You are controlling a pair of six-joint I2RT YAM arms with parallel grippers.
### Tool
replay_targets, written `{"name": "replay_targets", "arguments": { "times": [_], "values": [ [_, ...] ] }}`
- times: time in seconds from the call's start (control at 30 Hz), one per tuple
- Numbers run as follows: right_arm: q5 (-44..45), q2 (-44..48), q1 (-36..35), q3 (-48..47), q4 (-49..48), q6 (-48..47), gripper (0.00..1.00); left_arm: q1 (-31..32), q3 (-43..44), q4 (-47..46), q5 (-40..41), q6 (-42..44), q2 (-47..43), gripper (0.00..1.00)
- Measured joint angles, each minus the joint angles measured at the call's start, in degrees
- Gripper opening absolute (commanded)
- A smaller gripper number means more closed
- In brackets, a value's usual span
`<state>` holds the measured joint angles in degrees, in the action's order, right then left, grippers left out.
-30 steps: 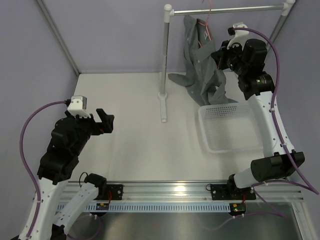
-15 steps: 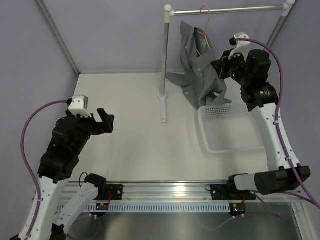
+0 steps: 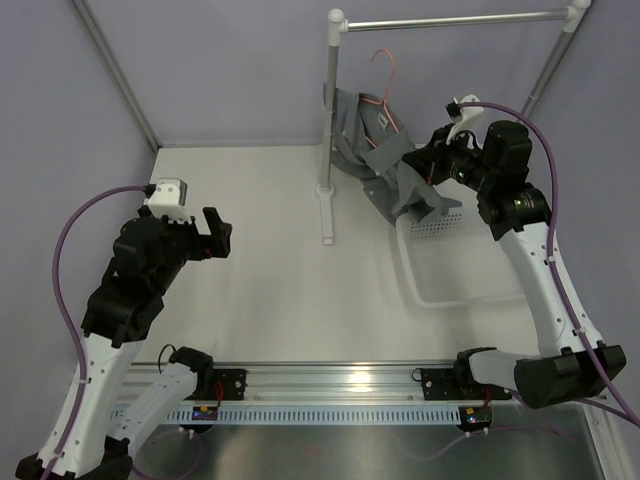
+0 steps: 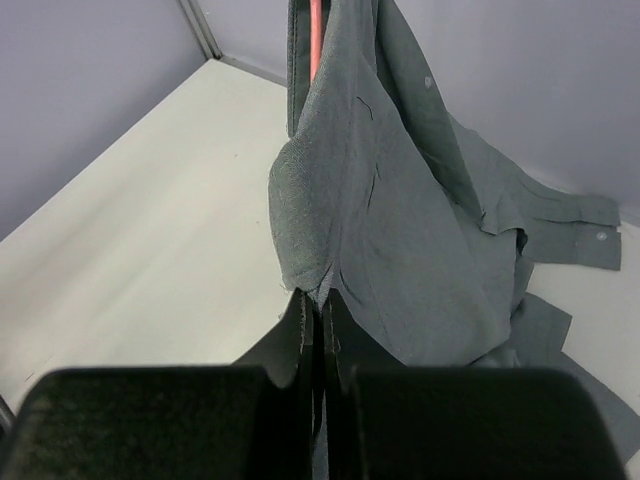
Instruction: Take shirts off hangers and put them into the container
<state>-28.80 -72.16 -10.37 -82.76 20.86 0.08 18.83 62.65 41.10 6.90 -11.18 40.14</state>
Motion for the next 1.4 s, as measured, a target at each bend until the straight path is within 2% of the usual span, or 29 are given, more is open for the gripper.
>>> {"name": "replay_targets", "arguments": {
  "times": [0.13, 0.43, 0.6, 0.9, 1.1, 1.4],
  "values": [
    [-0.26, 2.03, -0.02, 2.99, 0.98, -0.02, 0.00, 0.00, 1.36, 0.00, -0.02, 0.50, 0.74, 0.99],
    [7.34, 13.14, -0.09, 6.29, 0.55, 0.39, 0.00, 0.00, 4.50, -0.02, -0.07, 0.63, 4.28, 0.99],
    [5.18, 16.09, -0.09, 6.14, 0.42, 0.37, 0.00, 0.00, 6.38, 0.04, -0.26, 0.66, 7.10, 0.99],
    [-1.16, 15.89, -0.09, 3.93, 3.23, -1.27, 0.00, 0.00, 11.63, -0.04, -0.52, 0.74, 10.49, 0.99],
    [-6.29, 15.30, -0.09, -0.94, 6.14, -1.97, 0.00, 0.00, 12.72, -0.04, -0.90, 0.87, 11.34, 0.99],
    [-16.41, 4.44, -0.26, -19.76, 3.26, 3.04, 0.00, 0.00, 13.86, -0.02, -1.36, 1.31, 12.81, 0.99]
  ]
}}
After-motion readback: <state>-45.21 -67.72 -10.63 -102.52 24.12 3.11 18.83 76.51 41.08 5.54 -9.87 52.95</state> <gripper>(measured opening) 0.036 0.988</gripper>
